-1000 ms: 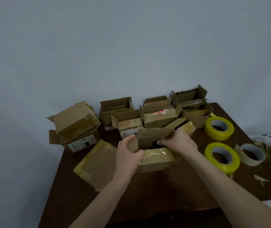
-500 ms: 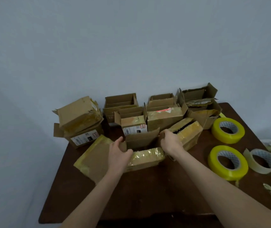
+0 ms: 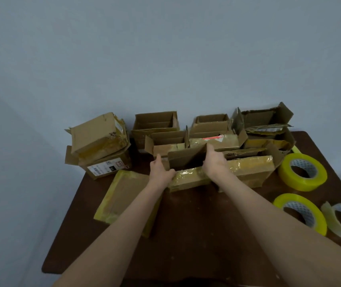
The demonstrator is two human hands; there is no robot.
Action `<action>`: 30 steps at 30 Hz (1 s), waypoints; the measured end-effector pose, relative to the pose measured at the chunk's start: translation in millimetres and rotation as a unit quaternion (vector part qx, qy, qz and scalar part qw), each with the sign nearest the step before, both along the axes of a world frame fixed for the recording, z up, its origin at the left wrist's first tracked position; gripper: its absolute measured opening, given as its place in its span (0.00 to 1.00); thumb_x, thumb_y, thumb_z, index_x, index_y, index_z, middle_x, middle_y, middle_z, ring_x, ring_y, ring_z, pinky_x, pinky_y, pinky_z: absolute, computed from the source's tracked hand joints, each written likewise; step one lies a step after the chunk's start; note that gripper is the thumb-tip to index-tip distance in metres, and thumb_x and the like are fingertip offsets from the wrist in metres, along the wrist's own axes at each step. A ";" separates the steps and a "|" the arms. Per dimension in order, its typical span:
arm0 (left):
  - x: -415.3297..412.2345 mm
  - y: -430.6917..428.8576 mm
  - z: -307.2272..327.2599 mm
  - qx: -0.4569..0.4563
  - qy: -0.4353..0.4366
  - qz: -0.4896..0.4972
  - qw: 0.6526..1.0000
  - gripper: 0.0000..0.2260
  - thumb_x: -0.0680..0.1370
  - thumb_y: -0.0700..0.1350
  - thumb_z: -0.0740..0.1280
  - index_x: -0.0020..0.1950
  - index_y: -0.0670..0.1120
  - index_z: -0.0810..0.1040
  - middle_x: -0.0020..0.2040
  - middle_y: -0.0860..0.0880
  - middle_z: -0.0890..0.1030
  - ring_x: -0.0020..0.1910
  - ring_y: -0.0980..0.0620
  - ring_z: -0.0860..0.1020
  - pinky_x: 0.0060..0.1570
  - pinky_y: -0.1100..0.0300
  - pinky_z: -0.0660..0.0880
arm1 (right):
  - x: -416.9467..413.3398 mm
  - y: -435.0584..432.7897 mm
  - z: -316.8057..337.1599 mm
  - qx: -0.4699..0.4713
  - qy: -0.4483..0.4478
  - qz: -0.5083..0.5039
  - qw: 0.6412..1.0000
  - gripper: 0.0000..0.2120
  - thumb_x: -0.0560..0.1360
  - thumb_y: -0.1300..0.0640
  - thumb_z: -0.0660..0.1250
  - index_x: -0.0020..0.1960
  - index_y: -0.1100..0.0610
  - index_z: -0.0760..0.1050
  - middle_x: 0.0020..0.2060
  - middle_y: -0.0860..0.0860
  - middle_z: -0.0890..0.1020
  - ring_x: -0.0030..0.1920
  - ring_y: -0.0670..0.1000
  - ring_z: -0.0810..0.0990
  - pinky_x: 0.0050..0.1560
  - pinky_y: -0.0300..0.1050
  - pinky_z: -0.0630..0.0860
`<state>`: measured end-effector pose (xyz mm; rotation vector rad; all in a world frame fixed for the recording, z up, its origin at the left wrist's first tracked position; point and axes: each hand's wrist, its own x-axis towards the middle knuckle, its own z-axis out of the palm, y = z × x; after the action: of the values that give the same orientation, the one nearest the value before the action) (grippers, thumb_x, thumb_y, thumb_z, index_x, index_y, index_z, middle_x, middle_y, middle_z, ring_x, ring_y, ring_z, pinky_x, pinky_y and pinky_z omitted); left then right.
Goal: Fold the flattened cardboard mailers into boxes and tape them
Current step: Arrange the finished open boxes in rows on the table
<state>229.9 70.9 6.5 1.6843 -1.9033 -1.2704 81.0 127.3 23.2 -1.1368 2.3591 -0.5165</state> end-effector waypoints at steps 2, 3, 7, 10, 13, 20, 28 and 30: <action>2.1 -4.5 -6.1 -0.012 -0.007 0.002 1.000 0.33 0.78 0.47 0.66 0.78 0.48 0.51 0.77 0.44 0.55 0.73 0.45 0.61 0.69 0.51 0.64 | 3.6 -6.8 -1.7 0.038 0.033 0.054 0.997 0.27 0.76 0.65 0.64 0.73 0.57 0.60 0.66 0.61 0.69 0.65 0.61 0.72 0.63 0.54 0.74; 6.5 -6.2 -7.1 -0.037 -0.013 0.004 0.999 0.32 0.79 0.48 0.66 0.78 0.48 0.53 0.76 0.44 0.56 0.73 0.45 0.62 0.69 0.51 0.64 | 5.9 -8.4 -2.0 0.035 0.076 0.073 0.994 0.29 0.75 0.66 0.65 0.73 0.57 0.60 0.69 0.60 0.66 0.67 0.61 0.69 0.64 0.54 0.73; 53.9 -20.0 -9.8 -0.171 -0.148 0.068 0.972 0.33 0.76 0.49 0.68 0.77 0.47 0.57 0.74 0.42 0.61 0.73 0.44 0.61 0.68 0.49 0.64 | 29.3 -19.3 3.5 -0.082 0.134 0.135 0.978 0.17 0.78 0.60 0.62 0.67 0.55 0.71 0.63 0.54 0.72 0.60 0.55 0.75 0.56 0.49 0.77; 108.2 -28.5 -21.8 -0.082 -0.254 0.122 0.956 0.42 0.73 0.57 0.70 0.78 0.46 0.50 0.75 0.40 0.59 0.74 0.40 0.58 0.69 0.42 0.60 | 68.2 -30.3 -4.8 -0.034 -0.015 0.219 0.975 0.15 0.80 0.58 0.61 0.66 0.53 0.72 0.59 0.53 0.79 0.56 0.54 0.78 0.55 0.49 0.78; 152.1 -31.4 -36.8 0.040 -0.261 0.133 0.955 0.47 0.68 0.62 0.73 0.77 0.46 0.52 0.73 0.41 0.64 0.71 0.41 0.65 0.66 0.41 0.65 | 97.9 -32.6 -21.1 0.015 -0.076 0.225 0.971 0.20 0.81 0.58 0.60 0.72 0.52 0.67 0.62 0.55 0.78 0.60 0.56 0.77 0.58 0.50 0.77; 187.4 -39.7 5.5 -0.128 -0.113 -0.084 0.982 0.09 0.74 0.46 0.72 0.52 0.54 0.78 0.48 0.56 0.77 0.49 0.56 0.75 0.49 0.61 0.72 | 129.5 -47.6 -8.1 -0.064 -0.147 0.062 0.985 0.27 0.80 0.36 0.52 0.66 0.54 0.72 0.57 0.53 0.80 0.55 0.54 0.78 0.57 0.52 0.75; 196.1 -13.2 23.2 -0.360 -0.226 -0.386 0.819 0.06 0.78 0.49 0.64 0.53 0.56 0.78 0.53 0.55 0.76 0.51 0.56 0.75 0.49 0.58 0.76 | 160.0 -57.1 -9.9 0.054 -0.203 0.061 0.976 0.13 0.76 0.47 0.67 0.53 0.55 0.73 0.51 0.54 0.79 0.52 0.56 0.79 0.54 0.54 0.79; 200.8 -18.1 31.2 -0.325 -0.249 -0.357 0.840 0.11 0.78 0.58 0.61 0.54 0.57 0.79 0.52 0.56 0.75 0.52 0.56 0.73 0.50 0.58 0.74 | 163.7 -55.7 -15.7 0.064 -0.131 0.056 0.988 0.05 0.78 0.55 0.64 0.47 0.57 0.74 0.47 0.56 0.80 0.48 0.56 0.80 0.53 0.54 0.80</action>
<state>430.7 52.8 37.8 1.0014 -2.9856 -0.2001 244.7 71.6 7.5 -1.0644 2.0593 -0.4386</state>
